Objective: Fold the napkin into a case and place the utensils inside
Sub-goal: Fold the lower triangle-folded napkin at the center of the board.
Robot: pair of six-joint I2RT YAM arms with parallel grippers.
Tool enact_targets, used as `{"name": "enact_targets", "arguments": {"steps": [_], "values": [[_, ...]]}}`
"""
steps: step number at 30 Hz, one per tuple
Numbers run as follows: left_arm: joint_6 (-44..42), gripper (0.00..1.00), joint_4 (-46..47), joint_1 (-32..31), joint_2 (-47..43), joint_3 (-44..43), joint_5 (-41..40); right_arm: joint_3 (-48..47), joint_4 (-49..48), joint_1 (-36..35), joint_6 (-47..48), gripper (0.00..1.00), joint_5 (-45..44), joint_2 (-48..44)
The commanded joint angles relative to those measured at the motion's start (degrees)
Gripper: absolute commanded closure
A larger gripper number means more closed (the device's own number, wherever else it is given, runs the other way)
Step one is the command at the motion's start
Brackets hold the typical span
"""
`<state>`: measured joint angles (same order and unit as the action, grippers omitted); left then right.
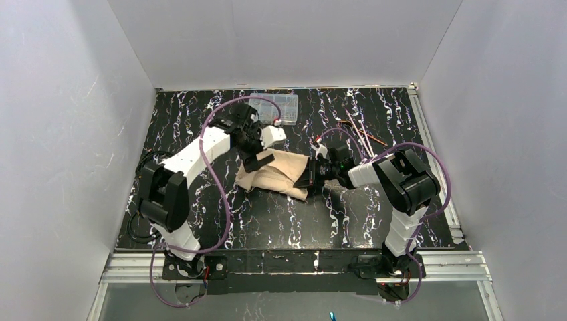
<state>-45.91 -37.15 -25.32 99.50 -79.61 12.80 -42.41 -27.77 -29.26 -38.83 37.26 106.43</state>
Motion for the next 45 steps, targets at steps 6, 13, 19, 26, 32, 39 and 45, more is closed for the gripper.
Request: {"name": "enact_targets", "arguments": {"steps": [6, 13, 19, 26, 32, 39, 45], "values": [[1.53, 0.01, 2.86, -5.18, -6.50, 14.52, -1.50, -1.25, 3.12, 0.34, 2.17, 0.88, -1.48, -0.45], [-4.43, 0.01, 12.74, -8.50, -9.36, 21.94, -9.28, -0.87, 2.47, 0.37, 1.75, 0.88, -1.20, -0.41], [-9.04, 0.02, 18.95, -8.78, -8.73, 26.51, -14.68, -0.73, 2.64, 0.46, 1.83, 0.88, -0.88, -0.72], [-8.80, 0.06, 18.62, -7.52, -8.93, 25.50, -15.31, -0.41, 2.37, 0.72, 1.68, 0.88, -0.22, -0.59], [-6.22, 0.19, 11.50, -4.02, -7.41, 19.65, -9.98, -0.04, 2.28, 1.03, 1.66, 0.88, 0.18, -0.78], [-5.45, 0.21, 6.96, -2.80, -6.51, 16.76, -6.96, -0.06, 1.78, 1.08, 1.33, 0.88, 0.53, -0.48], [-5.37, 0.24, 6.72, -2.81, -4.14, 16.07, -6.21, 0.23, 1.50, 1.21, 1.17, 0.88, 0.69, -0.55]]}}
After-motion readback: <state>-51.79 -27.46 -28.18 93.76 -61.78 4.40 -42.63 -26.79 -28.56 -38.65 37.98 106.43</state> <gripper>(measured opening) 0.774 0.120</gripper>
